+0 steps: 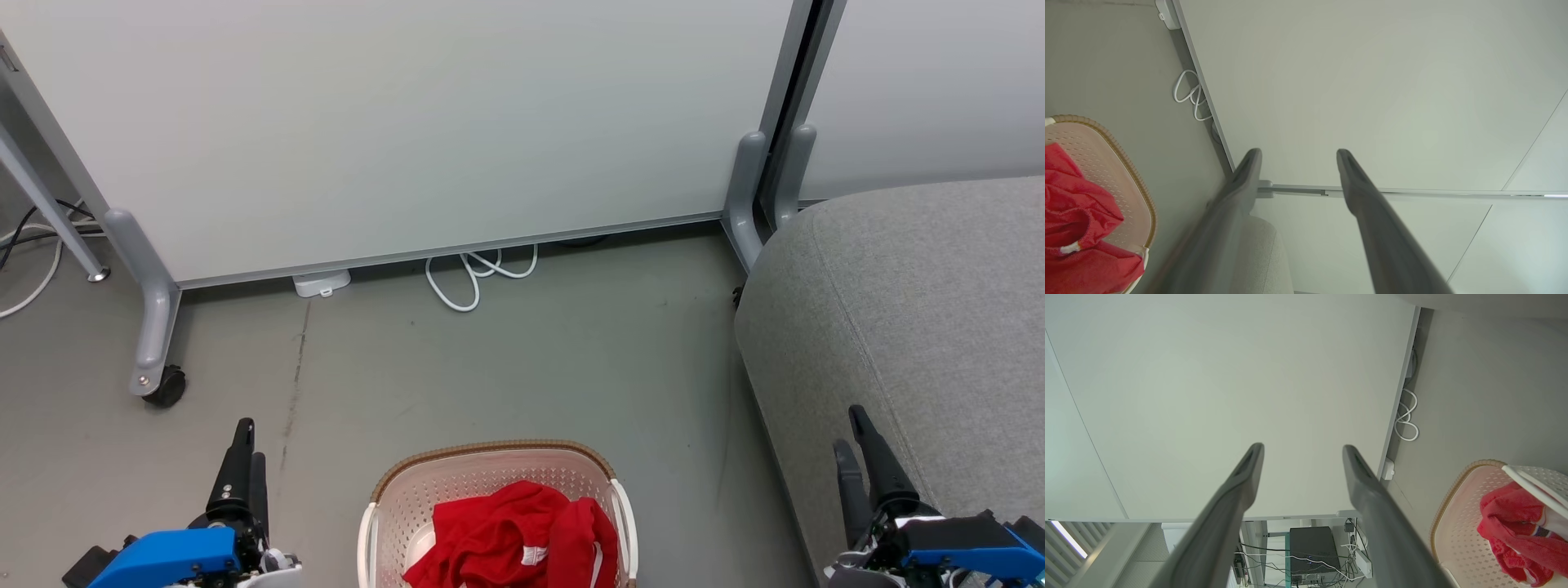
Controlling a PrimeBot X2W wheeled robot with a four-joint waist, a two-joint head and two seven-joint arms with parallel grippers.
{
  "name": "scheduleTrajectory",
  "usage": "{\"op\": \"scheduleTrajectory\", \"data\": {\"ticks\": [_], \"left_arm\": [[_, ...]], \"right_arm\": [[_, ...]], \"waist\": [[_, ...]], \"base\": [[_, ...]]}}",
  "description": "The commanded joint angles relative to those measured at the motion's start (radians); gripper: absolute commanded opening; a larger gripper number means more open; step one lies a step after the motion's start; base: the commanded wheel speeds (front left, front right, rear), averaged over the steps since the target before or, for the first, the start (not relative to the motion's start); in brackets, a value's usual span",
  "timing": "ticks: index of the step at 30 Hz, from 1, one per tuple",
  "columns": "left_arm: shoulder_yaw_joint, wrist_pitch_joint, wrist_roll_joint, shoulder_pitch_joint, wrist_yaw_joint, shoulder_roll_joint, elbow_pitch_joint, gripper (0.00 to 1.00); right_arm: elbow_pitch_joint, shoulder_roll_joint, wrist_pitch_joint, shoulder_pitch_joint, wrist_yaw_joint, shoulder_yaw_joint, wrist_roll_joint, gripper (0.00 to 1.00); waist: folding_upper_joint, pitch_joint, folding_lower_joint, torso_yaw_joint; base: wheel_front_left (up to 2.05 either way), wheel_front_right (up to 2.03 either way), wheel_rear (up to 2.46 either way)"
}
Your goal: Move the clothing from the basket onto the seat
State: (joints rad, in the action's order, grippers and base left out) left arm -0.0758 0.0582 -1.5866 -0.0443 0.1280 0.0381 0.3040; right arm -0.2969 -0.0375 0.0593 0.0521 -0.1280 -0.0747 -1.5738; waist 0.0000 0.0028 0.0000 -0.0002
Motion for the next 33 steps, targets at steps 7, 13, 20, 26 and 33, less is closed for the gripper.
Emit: {"op": "scheduleTrajectory", "data": {"ticks": [7, 13, 20, 26, 33], "left_arm": [[0.031, -0.041, 0.119, -0.043, -0.023, 0.008, -0.021, 1.00], [0.046, -0.065, 0.229, -0.042, -0.035, 0.009, -0.039, 1.00], [0.075, -0.089, 0.323, -0.043, -0.049, 0.010, -0.042, 1.00], [0.105, -0.111, 0.427, -0.049, -0.063, 0.010, -0.041, 1.00], [0.138, -0.135, 0.576, -0.053, -0.076, 0.011, -0.033, 1.00]], "right_arm": [[0.005, -0.006, -0.041, 0.032, -0.001, 0.007, 0.122, 1.00], [-0.001, -0.006, -0.066, 0.040, -0.002, 0.012, 0.216, 1.00], [-0.010, -0.007, -0.090, 0.045, -0.002, 0.016, 0.328, 1.00], [-0.023, -0.008, -0.111, 0.049, -0.002, 0.015, 0.448, 1.00], [-0.037, -0.009, -0.136, 0.055, -0.002, 0.017, 0.587, 1.00]], "waist": [[0.0000, 0.000, 0.0000, 0.000], [0.0000, 0.001, 0.0000, 0.000], [0.0000, 0.002, 0.0000, 0.001], [0.0000, 0.001, 0.0000, 0.002], [0.0000, 0.000, 0.0000, 0.002]], "base": [[0.00, 0.00, 0.00], [0.00, 0.00, 0.00], [0.00, 0.00, 0.00], [0.00, 0.00, 0.00], [0.00, 0.00, 0.00]]}}
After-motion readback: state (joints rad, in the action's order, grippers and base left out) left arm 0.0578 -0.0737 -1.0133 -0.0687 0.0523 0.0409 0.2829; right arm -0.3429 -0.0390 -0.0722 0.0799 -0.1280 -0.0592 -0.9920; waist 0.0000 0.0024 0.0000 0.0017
